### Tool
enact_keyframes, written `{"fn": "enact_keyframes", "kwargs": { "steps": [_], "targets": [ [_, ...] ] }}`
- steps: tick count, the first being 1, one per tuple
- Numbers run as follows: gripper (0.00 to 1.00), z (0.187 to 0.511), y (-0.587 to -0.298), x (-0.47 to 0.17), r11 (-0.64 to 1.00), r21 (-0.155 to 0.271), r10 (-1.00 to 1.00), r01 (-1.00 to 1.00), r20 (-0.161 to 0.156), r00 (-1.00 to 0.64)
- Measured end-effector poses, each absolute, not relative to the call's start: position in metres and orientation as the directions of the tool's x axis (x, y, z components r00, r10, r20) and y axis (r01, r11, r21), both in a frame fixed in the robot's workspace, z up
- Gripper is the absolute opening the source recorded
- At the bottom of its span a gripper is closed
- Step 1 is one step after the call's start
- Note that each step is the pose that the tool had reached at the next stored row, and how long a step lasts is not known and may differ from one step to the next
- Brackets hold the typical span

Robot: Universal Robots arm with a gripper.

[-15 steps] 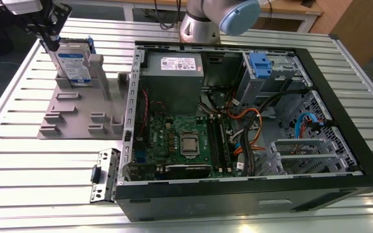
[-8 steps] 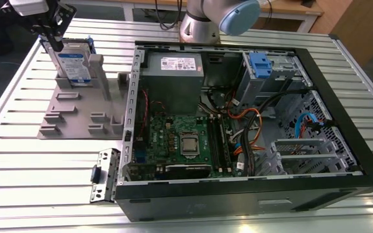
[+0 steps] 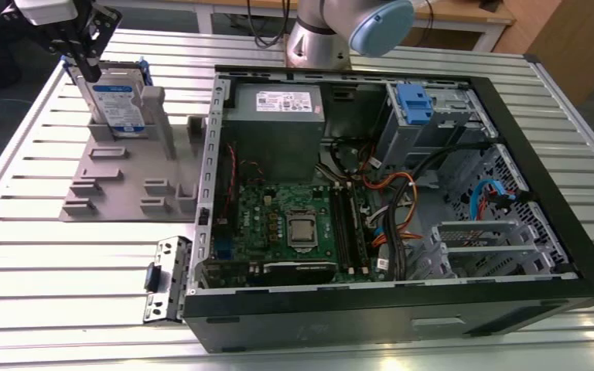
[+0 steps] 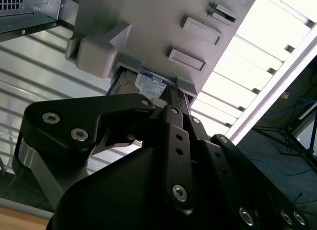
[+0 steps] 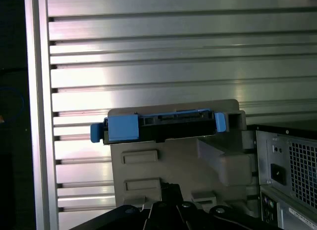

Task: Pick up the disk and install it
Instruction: 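Pick up the disk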

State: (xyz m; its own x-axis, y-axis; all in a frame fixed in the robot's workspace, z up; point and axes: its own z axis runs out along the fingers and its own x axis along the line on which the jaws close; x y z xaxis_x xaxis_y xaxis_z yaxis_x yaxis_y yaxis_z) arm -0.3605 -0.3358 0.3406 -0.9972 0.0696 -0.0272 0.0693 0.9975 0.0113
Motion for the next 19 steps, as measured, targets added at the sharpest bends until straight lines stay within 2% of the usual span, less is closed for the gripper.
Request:
{"fn": "enact_keyframes", "kwargs": {
  "steps": [8,19],
  "targets": [
    [0.1,0.3406,-0.3357,-0.3605,0.999,0.011,0.047,0.047,-0.027,-0.999],
    [0.1,0.3405,-0.3358,-0.3605,0.995,0.011,-0.103,-0.104,-0.027,-0.994]
  ]
}}
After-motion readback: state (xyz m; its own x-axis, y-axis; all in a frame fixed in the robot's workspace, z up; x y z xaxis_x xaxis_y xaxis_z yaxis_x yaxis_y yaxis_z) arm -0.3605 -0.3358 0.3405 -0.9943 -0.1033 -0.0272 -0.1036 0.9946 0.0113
